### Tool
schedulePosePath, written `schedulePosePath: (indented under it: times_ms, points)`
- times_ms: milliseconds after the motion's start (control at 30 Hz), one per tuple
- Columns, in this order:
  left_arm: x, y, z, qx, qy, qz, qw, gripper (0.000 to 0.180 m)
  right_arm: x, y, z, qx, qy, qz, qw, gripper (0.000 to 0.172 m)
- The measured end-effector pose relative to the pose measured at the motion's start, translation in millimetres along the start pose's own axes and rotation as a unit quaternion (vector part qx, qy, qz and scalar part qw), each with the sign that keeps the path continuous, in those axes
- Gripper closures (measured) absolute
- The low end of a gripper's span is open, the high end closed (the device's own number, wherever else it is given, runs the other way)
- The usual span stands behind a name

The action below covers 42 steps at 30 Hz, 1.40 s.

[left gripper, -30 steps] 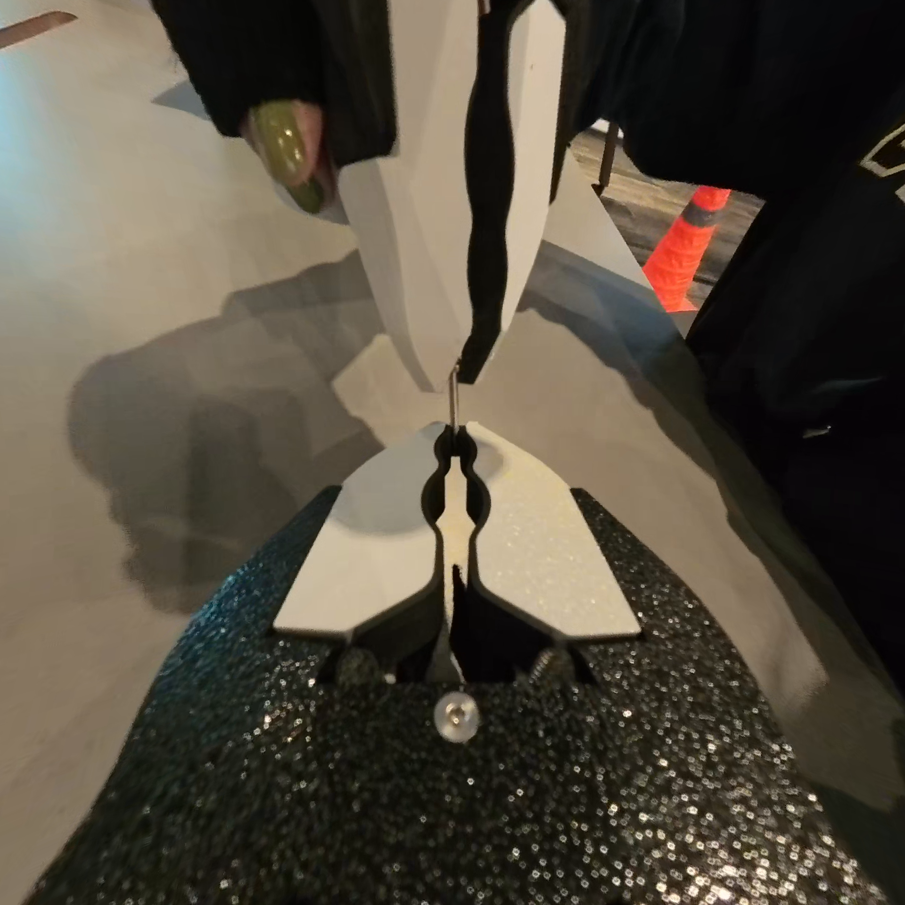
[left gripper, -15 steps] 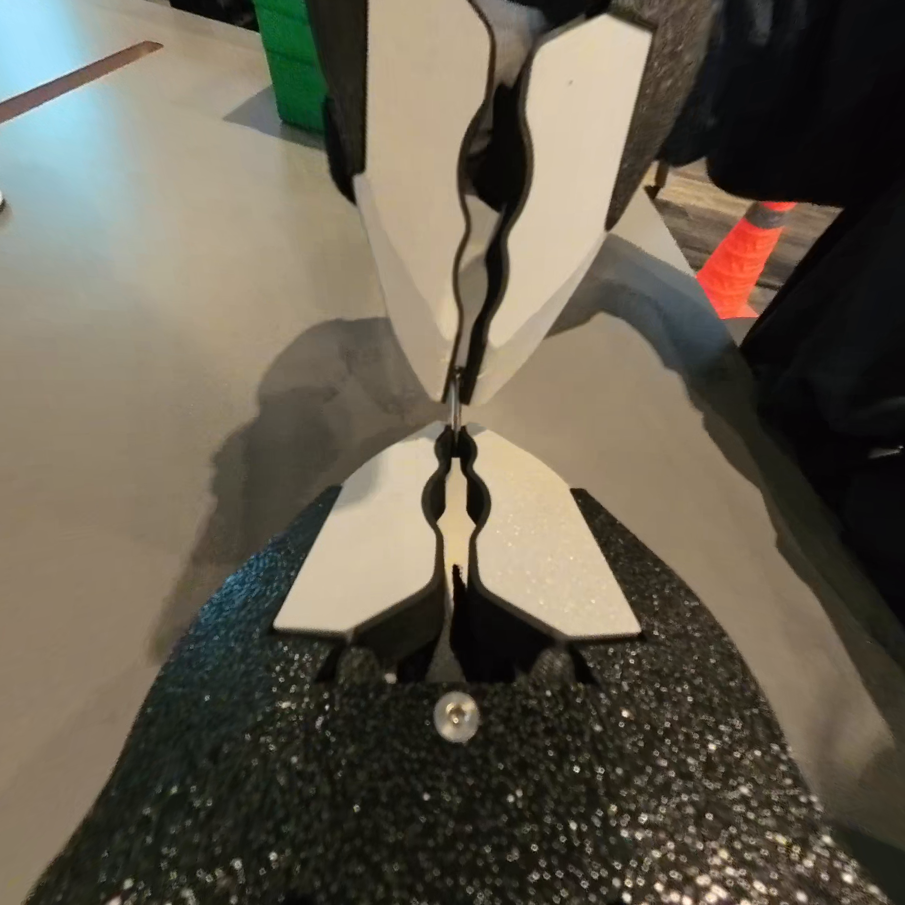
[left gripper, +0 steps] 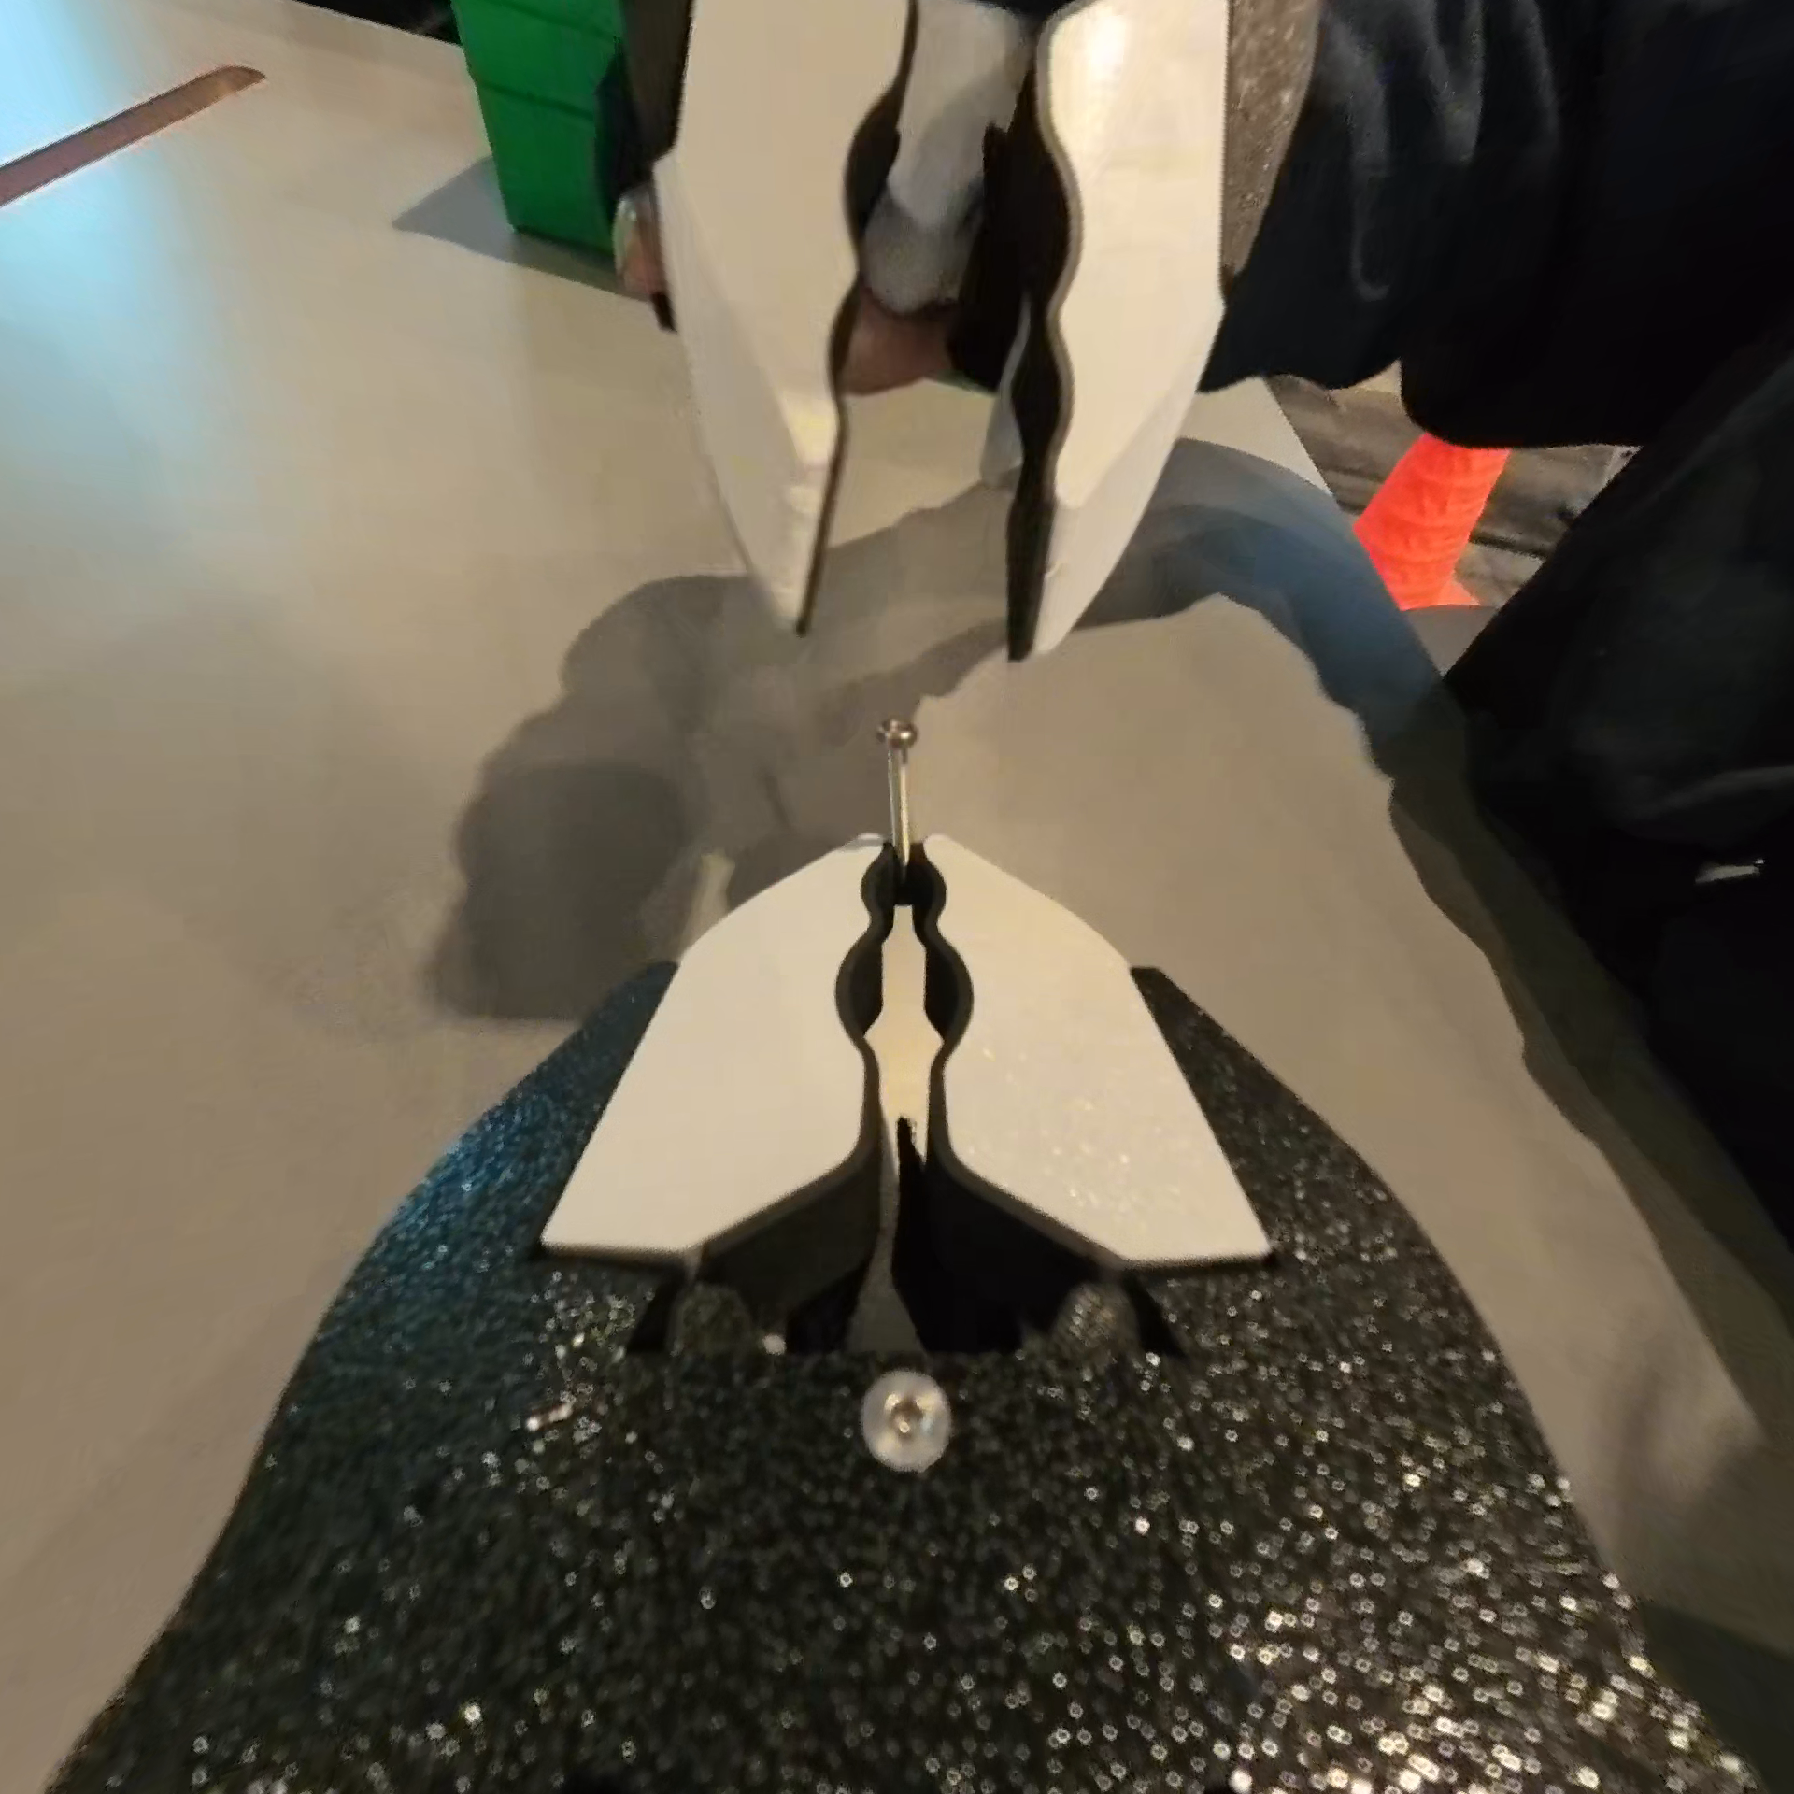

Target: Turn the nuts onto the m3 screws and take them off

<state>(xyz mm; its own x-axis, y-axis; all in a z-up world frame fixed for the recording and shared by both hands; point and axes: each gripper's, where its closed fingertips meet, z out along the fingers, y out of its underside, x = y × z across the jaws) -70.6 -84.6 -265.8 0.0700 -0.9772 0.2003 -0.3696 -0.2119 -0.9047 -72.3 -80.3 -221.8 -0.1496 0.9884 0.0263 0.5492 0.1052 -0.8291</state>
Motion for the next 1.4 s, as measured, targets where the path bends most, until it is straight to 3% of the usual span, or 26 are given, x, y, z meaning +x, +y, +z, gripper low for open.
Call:
schedulePosePath:
  times_ms: [100,433,667,867,1167,1400]
  points:
    - [2,1,1,-0.003,0.007,0.004,1.0,0.178,-4,4,1,-0.026,-0.025,-0.038,0.999,0.152]
    - [13,-2,-2,0.011,0.048,0.015,0.999,0.178,-13,-7,9,0.055,-0.091,-0.059,0.993,0.158]
    - [19,4,3,-0.019,0.065,0.026,0.997,0.178,-17,0,7,-0.056,-0.126,-0.166,0.976,0.153]
    - [21,6,5,-0.028,0.072,0.027,0.997,0.178,-20,7,15,-0.147,-0.142,-0.237,0.95,0.159]
    - [22,7,6,-0.031,0.076,0.026,0.996,0.178,-19,9,16,-0.182,-0.153,-0.253,0.938,0.166]
    - [17,4,4,-0.018,0.061,0.019,0.998,0.178,-13,9,14,-0.168,-0.115,-0.217,0.955,0.166]
